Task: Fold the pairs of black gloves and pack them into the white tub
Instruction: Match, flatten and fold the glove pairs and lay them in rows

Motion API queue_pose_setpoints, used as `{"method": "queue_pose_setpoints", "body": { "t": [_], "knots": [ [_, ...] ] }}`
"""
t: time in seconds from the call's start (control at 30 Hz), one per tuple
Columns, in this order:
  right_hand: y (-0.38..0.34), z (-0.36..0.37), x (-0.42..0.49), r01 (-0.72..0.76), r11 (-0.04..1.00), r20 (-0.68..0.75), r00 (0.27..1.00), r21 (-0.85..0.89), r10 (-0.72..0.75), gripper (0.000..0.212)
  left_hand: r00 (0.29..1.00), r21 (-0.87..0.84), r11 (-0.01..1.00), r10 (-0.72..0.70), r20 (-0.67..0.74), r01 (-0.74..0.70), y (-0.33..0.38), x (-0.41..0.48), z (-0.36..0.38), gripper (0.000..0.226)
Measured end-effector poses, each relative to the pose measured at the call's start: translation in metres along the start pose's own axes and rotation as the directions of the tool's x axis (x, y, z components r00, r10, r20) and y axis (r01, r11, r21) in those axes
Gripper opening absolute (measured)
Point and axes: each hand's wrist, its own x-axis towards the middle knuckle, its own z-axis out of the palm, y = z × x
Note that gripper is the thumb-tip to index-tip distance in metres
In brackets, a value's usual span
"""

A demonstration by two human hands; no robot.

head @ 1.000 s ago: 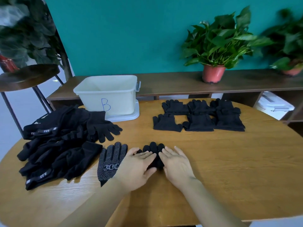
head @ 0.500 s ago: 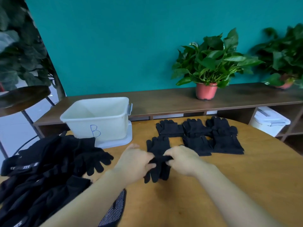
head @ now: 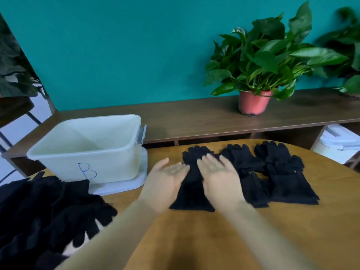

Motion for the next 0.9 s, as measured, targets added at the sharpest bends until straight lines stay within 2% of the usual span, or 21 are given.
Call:
{"method": "queue_pose_setpoints", "body": {
  "t": [0.07,0.13,0.27,0.37,0.47,0.6,0.7,0.77,0.8,0.9],
  "knots": [
    [-0.002,0.037,-0.026,0.046,0.998,0.108,0.993,-0.032,-0.042,0.075,0.990,0.018,1.000,0.009,0.144,-0.011,0.008,-0.022,0.032,0.080],
    [-0.002,0.056,-0.041,0.073,0.997,0.159,0.985,-0.026,-0.068,0.074,0.984,0.007,0.999,0.039,0.172,-0.041,0.012,-0.035,0.050,0.083],
    [-0.002,0.059,-0.044,0.063,0.997,0.082,0.995,-0.051,-0.059,0.065,0.993,0.016,1.000,0.019,0.120,-0.021,0.008,-0.034,0.050,0.077],
    [-0.004,0.064,-0.047,0.077,0.993,0.027,0.997,-0.084,-0.075,0.045,0.983,0.013,0.999,0.048,0.176,-0.051,0.006,-0.034,0.050,0.077],
    [-0.004,0.063,-0.047,0.063,0.993,0.105,0.993,-0.095,-0.053,0.046,0.980,0.036,0.998,0.039,0.198,-0.047,0.008,-0.037,0.051,0.083],
    [-0.004,0.055,-0.043,0.063,0.994,0.200,0.979,-0.091,-0.044,0.070,0.978,0.060,0.998,-0.001,0.209,-0.012,0.012,-0.039,0.046,0.083],
    [-0.008,0.046,-0.044,0.064,0.990,0.282,0.959,-0.127,-0.026,0.074,0.972,0.017,1.000,0.004,0.233,-0.009,0.013,-0.042,0.054,0.087],
    [-0.010,0.037,-0.043,0.174,0.958,0.285,0.953,-0.226,-0.105,0.069,0.969,-0.002,1.000,0.023,0.246,-0.023,0.008,-0.045,0.062,0.075],
    [-0.010,0.033,-0.043,0.187,0.957,0.327,0.939,-0.221,-0.108,0.067,0.963,-0.016,1.000,0.013,0.270,-0.009,0.006,-0.046,0.060,0.069],
    [-0.014,0.026,-0.042,0.141,0.959,0.369,0.928,-0.244,-0.042,0.071,0.928,-0.188,0.973,-0.057,0.369,0.135,0.007,-0.043,0.047,0.084]
  ]
}}
